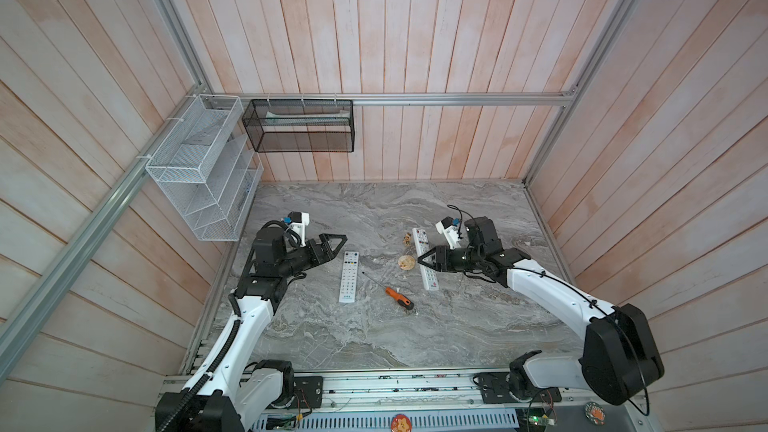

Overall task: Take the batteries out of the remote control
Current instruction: 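Lift the remote upright with the right gripper toward the left gripper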

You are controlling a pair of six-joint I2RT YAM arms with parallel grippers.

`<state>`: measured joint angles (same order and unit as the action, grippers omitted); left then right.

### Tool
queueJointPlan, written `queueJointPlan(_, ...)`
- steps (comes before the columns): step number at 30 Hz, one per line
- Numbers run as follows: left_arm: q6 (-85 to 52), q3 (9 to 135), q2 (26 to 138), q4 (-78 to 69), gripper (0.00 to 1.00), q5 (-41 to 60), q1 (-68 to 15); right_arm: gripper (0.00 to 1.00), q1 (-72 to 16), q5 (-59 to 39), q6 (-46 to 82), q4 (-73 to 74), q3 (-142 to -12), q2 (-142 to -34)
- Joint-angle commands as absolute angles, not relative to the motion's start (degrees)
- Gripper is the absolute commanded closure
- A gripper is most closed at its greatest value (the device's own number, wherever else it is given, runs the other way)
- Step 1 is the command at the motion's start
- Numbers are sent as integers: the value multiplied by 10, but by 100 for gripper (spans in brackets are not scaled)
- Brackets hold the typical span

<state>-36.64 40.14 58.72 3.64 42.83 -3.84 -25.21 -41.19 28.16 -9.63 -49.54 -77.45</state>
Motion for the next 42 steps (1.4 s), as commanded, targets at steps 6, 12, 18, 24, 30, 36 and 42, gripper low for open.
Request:
queueJointPlan(6,-522,410,606,-230,0,572,-62,71,-256,-718,442,200,-499,-770)
queueJointPlan(12,-547,462,629,-283,0,602,-128,71,-275,-765,527,294,-528,-777)
queueJointPlan(18,-554,500,650,-326,0,605,-197,72,-295,-781,558,310,-563,-779)
queueJointPlan(24,-546,510,664,-326,0,597,-230,72,-306,-776,569,315,-569,-767)
queueJointPlan(30,-538,524,677,-325,0,584,-250,73,-324,-769,579,330,-563,-760)
queueJointPlan(36,-535,526,689,-331,0,572,-265,73,-327,-769,583,334,-564,-761)
queueJointPlan(42,-535,525,696,-335,7,568,-273,73,-327,-770,582,334,-561,-765)
